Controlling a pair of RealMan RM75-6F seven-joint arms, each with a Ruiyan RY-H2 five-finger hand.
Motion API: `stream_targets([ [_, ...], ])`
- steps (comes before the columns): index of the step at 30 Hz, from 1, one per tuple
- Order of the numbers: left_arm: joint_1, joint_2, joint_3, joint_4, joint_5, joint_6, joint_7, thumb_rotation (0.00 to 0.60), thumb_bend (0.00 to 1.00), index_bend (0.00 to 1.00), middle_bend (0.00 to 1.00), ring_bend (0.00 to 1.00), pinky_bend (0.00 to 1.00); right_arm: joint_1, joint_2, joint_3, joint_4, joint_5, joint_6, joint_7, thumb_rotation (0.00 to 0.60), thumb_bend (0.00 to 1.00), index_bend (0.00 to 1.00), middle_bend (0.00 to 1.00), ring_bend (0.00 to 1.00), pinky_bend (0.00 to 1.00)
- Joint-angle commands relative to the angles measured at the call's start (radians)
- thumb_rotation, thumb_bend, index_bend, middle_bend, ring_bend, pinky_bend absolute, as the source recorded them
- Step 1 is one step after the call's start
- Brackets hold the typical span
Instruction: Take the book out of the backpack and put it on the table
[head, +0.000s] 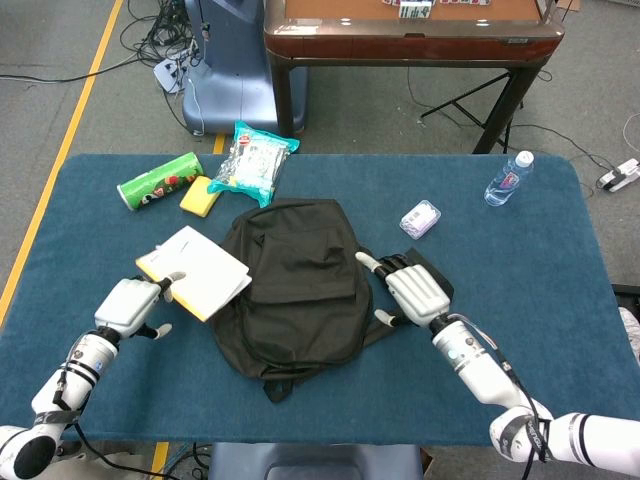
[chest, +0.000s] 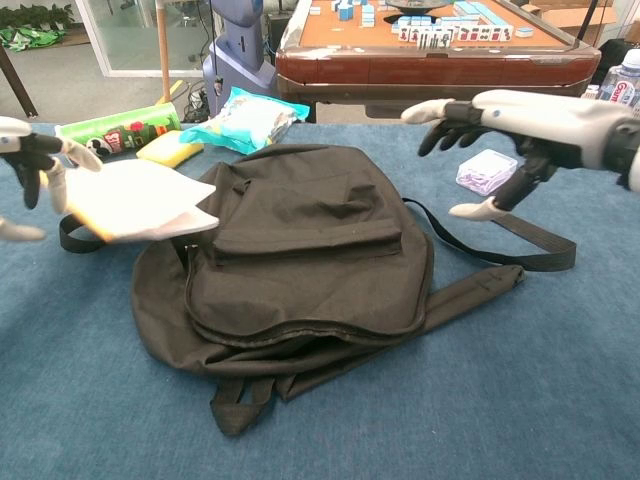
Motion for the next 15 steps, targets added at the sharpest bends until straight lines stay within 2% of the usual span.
stream_targets([
  [1, 0.024, 0.046, 0.012, -0.061, -0.017, 0.034, -0.009, 0.6, 0.21, 0.07, 0.33, 0.36, 0.22, -0.026, 0.022, 0.005, -0.009, 0.019, 0.023, 0.017, 0.6, 0.23, 0.03, 0.2, 0.15, 0.13],
  [3, 0.054, 0.036, 0.007, -0.055, 0.004, 0.106, -0.016, 0.6, 0.21, 0.07, 0.33, 0.36, 0.22, -0.046, 0.037, 0.003, -0.017, 0.025, 0.044, 0.02, 0.6, 0.23, 0.04, 0.21, 0.15, 0.13],
  [4, 0.075, 0.023, 0.003, -0.044, 0.016, 0.161, -0.015, 0.6, 0.21, 0.08, 0.33, 0.36, 0.22, 0.022, -0.007, 0.068, 0.033, 0.091, -0.006, -0.012, 0.6, 0.24, 0.06, 0.22, 0.15, 0.13],
  [5, 0.09, 0.01, -0.001, -0.032, 0.023, 0.202, -0.014, 0.6, 0.21, 0.08, 0.33, 0.36, 0.22, 0.031, -0.013, 0.082, 0.051, 0.133, -0.013, -0.029, 0.6, 0.25, 0.07, 0.23, 0.15, 0.13],
  [7, 0.125, -0.025, -0.015, 0.003, 0.036, 0.293, -0.023, 0.6, 0.21, 0.09, 0.33, 0.36, 0.22, -0.037, 0.025, 0.049, -0.005, 0.127, 0.069, -0.037, 0.6, 0.29, 0.11, 0.26, 0.16, 0.16],
  [11, 0.178, -0.092, -0.047, 0.1, 0.049, 0.429, -0.062, 0.6, 0.21, 0.16, 0.33, 0.36, 0.23, -0.094, 0.034, 0.041, -0.019, 0.11, 0.161, -0.033, 0.6, 0.35, 0.21, 0.32, 0.22, 0.23],
  [15, 0.217, -0.113, -0.061, 0.17, 0.031, 0.48, -0.087, 0.6, 0.21, 0.21, 0.33, 0.36, 0.24, -0.154, 0.042, 0.02, -0.016, 0.07, 0.245, -0.03, 0.6, 0.39, 0.28, 0.37, 0.29, 0.34],
])
